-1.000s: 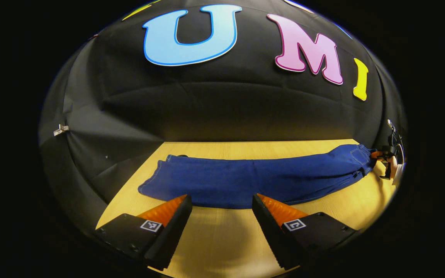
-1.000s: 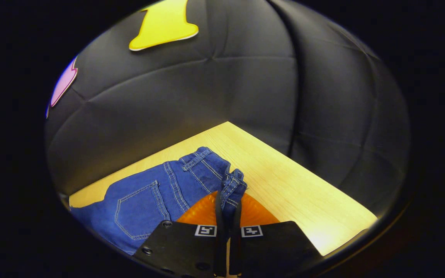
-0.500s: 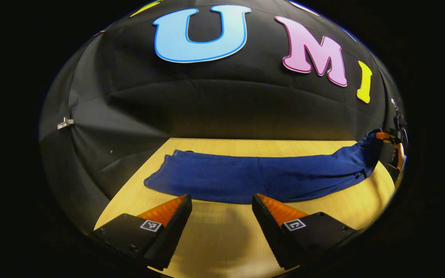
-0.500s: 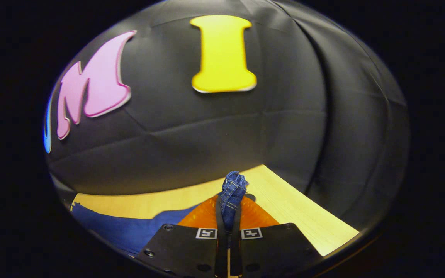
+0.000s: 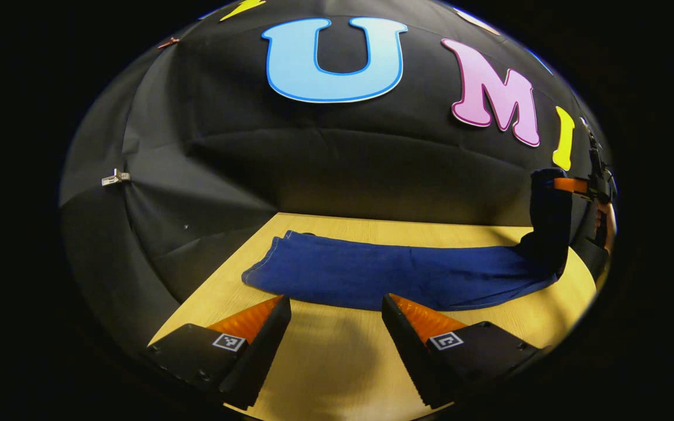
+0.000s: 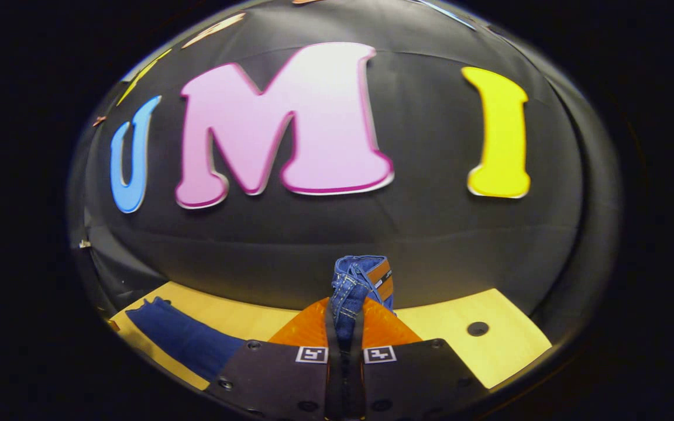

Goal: Grasp the waist and the cuffs of the jeans and fold them to make the two legs overlap; first hold the waist and fold one-third of the jeans toward the cuffs, then hold the cuffs and fold the remaining one-third in the same direction to finish folding.

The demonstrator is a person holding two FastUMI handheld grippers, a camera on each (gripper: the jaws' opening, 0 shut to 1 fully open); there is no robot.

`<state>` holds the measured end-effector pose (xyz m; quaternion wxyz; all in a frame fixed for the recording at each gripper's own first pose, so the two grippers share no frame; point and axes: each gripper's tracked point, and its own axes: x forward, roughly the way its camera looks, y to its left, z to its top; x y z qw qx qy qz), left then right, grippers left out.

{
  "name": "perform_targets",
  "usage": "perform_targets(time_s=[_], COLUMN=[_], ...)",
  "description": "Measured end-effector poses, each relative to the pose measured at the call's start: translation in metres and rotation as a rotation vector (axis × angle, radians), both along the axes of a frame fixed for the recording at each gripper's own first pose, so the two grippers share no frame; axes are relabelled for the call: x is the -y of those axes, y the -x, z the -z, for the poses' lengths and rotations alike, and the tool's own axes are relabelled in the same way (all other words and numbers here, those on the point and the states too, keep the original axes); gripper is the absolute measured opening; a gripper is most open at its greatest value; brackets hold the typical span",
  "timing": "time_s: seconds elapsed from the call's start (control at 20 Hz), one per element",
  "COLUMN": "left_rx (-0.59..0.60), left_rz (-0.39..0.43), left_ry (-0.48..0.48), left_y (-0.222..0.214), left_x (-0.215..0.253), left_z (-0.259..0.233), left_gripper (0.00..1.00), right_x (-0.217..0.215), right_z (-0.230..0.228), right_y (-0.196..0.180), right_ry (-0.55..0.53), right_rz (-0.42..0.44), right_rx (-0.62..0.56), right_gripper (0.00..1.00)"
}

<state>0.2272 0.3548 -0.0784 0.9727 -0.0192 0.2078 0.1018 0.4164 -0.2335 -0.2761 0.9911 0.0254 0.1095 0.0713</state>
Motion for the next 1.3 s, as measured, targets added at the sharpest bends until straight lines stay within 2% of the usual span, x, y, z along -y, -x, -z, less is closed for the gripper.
perform_targets(time_s=[0.2,0.35,0.5,0.7,0.8,0.85,0.9,1.1,1.15,1.2,1.25,1.3], left_rx=[0.014,0.036,0.028,-0.004,-0.01,-0.013,-0.023,-0.085,-0.102,-0.121,-0.141,-0.156], left_rz=[-0.031,-0.084,-0.135,-0.179,-0.183,-0.186,-0.184,-0.17,-0.165,-0.164,-0.157,-0.151], left_ry=[0.046,0.092,0.092,0.097,0.119,0.122,0.121,0.056,0.038,0.023,0.022,0.033], left_y=[-0.008,-0.02,-0.036,-0.065,-0.08,-0.088,-0.095,-0.118,-0.121,-0.125,-0.129,-0.133], left_x=[-0.025,-0.057,-0.098,-0.14,-0.151,-0.159,-0.165,-0.177,-0.178,-0.181,-0.181,-0.179], left_z=[0.008,0.011,0.019,0.038,0.046,0.048,0.052,0.066,0.069,0.075,0.084,0.092], left_gripper=[0.98,0.98,1.0,0.96,0.96,0.96,0.96,0.96,0.96,0.96,0.96,0.92], right_x=[0.005,0.014,0.01,-0.001,-0.007,-0.017,-0.024,-0.026,-0.022,-0.017,-0.011,-0.003], right_z=[0.029,0.059,0.075,0.089,0.094,0.095,0.1,0.1,0.098,0.094,0.09,0.088], right_y=[-0.001,0.006,0.02,0.024,0.029,0.035,0.041,0.06,0.061,0.064,0.066,0.067], right_ry=[-0.027,0.0,0.056,0.103,0.087,0.052,0.036,0.033,0.019,-0.003,-0.025,-0.041], right_rz=[-0.109,-0.164,-0.199,-0.221,-0.252,-0.286,-0.301,-0.331,-0.321,-0.31,-0.295,-0.279], right_rx=[-0.091,-0.153,-0.201,-0.208,-0.225,-0.244,-0.264,-0.27,-0.27,-0.273,-0.277,-0.28], right_gripper=[0.07,0.07,0.07,0.08,0.14,0.21,0.19,0.92,1.0,1.0,0.92,1.0])
